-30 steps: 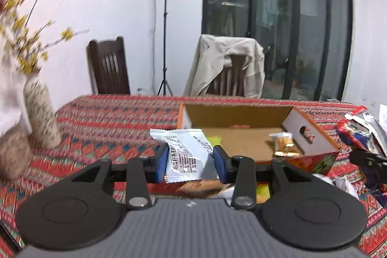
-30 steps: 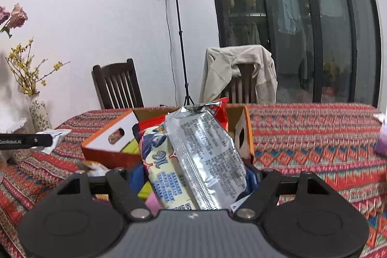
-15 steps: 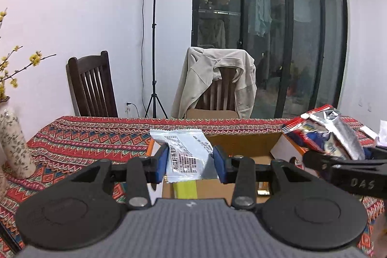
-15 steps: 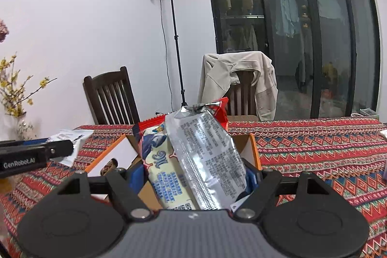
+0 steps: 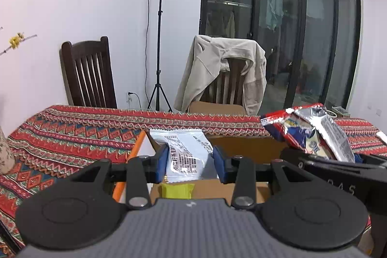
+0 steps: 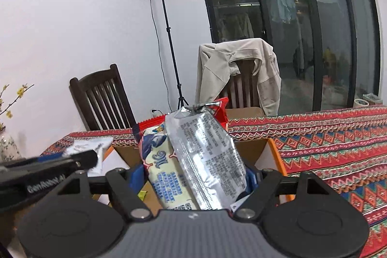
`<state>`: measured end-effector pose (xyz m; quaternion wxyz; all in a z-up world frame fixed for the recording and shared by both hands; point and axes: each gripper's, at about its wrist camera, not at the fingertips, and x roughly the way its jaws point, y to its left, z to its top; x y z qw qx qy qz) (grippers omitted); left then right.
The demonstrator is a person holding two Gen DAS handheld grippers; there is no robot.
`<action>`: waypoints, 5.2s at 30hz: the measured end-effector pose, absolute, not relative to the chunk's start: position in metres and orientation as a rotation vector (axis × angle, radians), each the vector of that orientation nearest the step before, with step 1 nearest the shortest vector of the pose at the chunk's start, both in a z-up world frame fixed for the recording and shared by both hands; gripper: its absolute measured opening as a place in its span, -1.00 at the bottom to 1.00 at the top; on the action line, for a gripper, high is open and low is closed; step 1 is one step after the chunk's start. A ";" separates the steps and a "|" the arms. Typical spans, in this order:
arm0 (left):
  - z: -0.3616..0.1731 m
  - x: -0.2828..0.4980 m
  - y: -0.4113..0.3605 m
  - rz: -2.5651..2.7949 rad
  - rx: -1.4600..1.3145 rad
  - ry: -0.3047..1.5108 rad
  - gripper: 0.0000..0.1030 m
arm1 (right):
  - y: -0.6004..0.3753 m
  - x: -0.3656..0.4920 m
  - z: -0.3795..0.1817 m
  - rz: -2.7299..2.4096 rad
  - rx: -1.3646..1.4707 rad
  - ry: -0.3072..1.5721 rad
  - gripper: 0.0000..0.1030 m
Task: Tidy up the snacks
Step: 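Lower both held packets into the cardboard box and open both tools, then move both tools back over the remaining snack pile, then grasp a pink packet with the left tool while the right tool grasps a white packet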
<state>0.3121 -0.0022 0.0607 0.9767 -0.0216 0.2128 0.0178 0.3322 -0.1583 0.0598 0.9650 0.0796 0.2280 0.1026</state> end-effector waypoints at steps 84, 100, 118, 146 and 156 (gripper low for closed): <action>0.036 0.155 0.050 0.074 -0.054 0.449 1.00 | -0.212 0.183 0.027 0.183 0.030 0.539 1.00; -0.002 0.137 0.059 0.065 -0.067 0.491 1.00 | -0.201 0.170 -0.024 0.185 -0.034 0.706 0.42; -0.007 0.141 0.059 0.082 -0.075 0.536 1.00 | -0.206 0.159 -0.024 0.184 0.019 0.610 -0.21; -0.031 0.168 0.025 0.087 0.038 0.779 1.00 | -0.217 0.145 -0.014 0.238 0.105 0.517 -0.20; -0.035 0.170 0.028 0.077 -0.004 0.797 0.92 | -0.216 0.145 -0.014 0.246 0.107 0.520 -0.20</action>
